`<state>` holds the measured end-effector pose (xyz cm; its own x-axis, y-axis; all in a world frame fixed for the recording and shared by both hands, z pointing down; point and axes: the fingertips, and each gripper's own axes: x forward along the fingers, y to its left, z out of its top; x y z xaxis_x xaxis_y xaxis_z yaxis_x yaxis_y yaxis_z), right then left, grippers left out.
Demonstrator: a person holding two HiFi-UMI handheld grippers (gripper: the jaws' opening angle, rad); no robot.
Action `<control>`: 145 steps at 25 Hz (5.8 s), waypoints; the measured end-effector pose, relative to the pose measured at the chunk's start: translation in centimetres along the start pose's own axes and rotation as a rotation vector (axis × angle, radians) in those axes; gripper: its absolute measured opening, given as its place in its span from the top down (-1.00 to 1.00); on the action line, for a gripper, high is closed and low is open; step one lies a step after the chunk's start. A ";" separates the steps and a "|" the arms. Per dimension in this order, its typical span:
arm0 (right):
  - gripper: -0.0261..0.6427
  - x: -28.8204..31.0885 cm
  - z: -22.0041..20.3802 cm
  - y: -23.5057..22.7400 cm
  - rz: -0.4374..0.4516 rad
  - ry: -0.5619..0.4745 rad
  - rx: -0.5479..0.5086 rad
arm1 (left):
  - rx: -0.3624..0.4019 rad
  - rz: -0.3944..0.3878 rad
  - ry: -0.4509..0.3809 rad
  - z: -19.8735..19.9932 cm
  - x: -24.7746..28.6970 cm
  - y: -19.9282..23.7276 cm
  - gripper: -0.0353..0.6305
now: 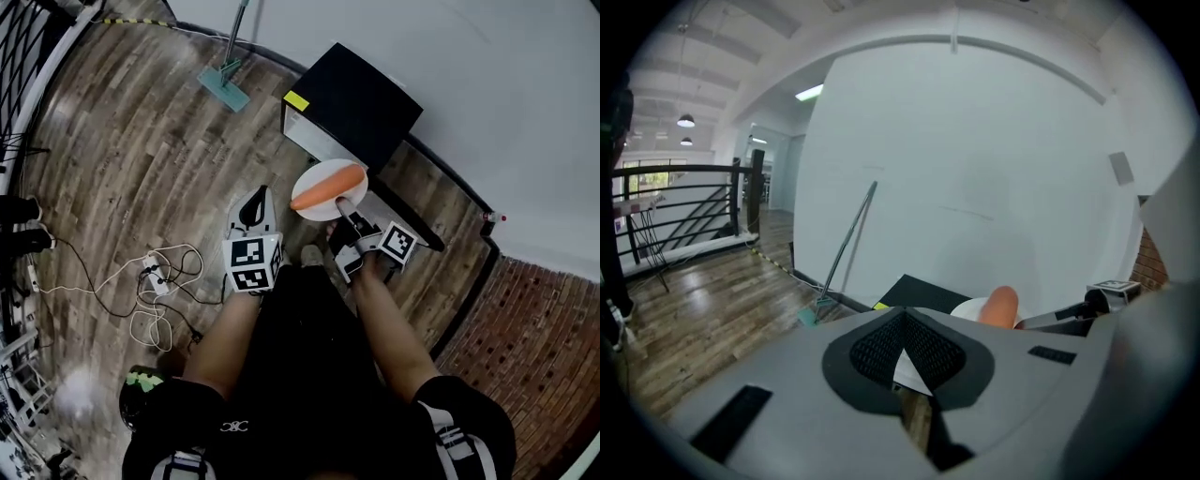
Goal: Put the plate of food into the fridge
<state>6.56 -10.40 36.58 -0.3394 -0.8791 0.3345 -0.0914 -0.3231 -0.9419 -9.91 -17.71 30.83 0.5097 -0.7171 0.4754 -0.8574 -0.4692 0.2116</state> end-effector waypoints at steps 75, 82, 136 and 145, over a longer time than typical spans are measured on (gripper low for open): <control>-0.06 45.2 19.3 -51.6 -0.365 -0.030 -1.104 | 0.073 -0.022 -0.017 -34.6 31.5 17.2 0.89; 0.88 43.5 19.2 -54.0 -0.534 0.068 -1.076 | 0.058 -0.058 -0.015 -34.4 32.5 15.9 0.89; 0.88 -5.7 2.5 33.1 0.007 -0.259 -1.392 | 0.050 -0.064 -0.231 25.0 -8.9 -11.0 0.90; 0.88 -6.3 2.9 35.0 0.058 -0.263 -1.366 | 0.071 -0.128 -0.243 26.8 -7.4 -13.5 0.90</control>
<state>8.22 -17.22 1.58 -0.2042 -0.9680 0.1461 -0.9667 0.1758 -0.1862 -0.23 -19.91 1.57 0.6229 -0.7484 0.2278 -0.7823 -0.5927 0.1917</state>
